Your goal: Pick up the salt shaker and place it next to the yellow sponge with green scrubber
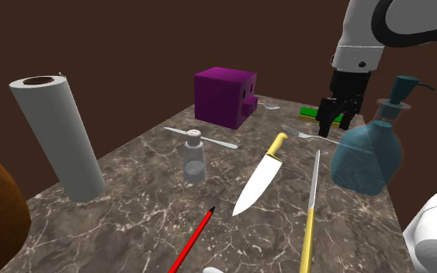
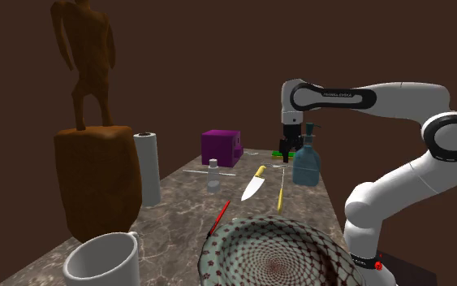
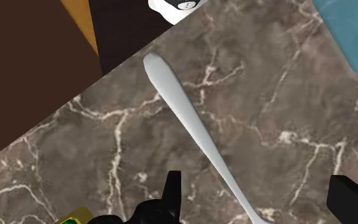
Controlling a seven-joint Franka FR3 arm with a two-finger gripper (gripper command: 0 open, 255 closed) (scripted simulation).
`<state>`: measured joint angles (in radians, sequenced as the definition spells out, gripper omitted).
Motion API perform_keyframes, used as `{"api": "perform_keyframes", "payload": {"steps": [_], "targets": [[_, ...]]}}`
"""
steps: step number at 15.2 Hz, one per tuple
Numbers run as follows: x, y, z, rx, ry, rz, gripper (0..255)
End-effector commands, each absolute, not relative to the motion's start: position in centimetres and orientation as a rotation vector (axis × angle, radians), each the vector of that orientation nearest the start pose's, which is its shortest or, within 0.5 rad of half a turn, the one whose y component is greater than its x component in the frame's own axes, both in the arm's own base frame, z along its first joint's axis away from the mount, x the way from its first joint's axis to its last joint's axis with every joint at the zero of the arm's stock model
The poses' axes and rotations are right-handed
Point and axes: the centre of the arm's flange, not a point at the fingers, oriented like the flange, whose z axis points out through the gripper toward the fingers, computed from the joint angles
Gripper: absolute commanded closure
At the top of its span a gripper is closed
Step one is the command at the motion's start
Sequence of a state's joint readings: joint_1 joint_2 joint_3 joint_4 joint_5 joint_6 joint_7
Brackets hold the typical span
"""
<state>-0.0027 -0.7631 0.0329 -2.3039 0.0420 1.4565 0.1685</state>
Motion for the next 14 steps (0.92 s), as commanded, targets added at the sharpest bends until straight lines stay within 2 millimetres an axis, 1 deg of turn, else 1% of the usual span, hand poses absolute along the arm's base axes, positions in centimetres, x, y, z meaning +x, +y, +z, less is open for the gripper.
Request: {"api": "perform_keyframes", "payload": {"steps": [1,14], "targets": [[30.1,1.7,59.8,-3.119,0.227,0.135,0],[34.6,17.4,63.3,-3.099,0.160,0.065,0]]}}
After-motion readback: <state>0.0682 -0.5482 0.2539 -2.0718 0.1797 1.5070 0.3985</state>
